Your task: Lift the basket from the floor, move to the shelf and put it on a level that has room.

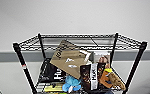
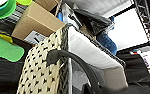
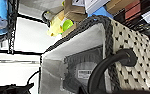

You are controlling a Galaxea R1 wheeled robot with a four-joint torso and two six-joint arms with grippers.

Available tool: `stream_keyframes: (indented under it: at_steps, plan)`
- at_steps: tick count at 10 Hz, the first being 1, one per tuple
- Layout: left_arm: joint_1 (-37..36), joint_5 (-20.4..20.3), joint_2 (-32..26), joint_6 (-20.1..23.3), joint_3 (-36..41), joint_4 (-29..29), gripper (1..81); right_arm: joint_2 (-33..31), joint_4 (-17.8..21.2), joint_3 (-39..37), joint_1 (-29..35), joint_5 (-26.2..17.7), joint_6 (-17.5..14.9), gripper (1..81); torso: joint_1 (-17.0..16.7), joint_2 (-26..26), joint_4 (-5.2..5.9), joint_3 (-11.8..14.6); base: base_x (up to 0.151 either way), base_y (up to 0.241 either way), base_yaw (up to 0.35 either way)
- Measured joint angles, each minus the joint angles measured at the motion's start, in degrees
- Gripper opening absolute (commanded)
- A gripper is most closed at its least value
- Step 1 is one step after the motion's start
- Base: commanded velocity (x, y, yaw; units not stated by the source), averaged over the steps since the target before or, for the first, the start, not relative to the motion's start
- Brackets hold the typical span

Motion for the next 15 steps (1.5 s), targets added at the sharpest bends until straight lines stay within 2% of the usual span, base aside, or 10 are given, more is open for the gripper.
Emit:
stream_keyframes:
  at_steps: [5, 15]
  plan:
    - [-2.66, -0.11, -6.80, 0.00, 10.53, 0.74, 1.0, -6.10, -0.02, 10.34, 2.97, 0.67, 0.20, 1.0, 0.00, 0.00, 0.00, 0.00, 0.000, 0.000, 0.000]
    - [-12.76, 0.55, -19.13, -1.05, 28.92, 1.00, 1.0, -15.88, 0.12, 27.10, 11.97, 0.11, 0.61, 1.0, 0.00, 0.00, 0.00, 0.00, 0.000, 0.000, 0.000]
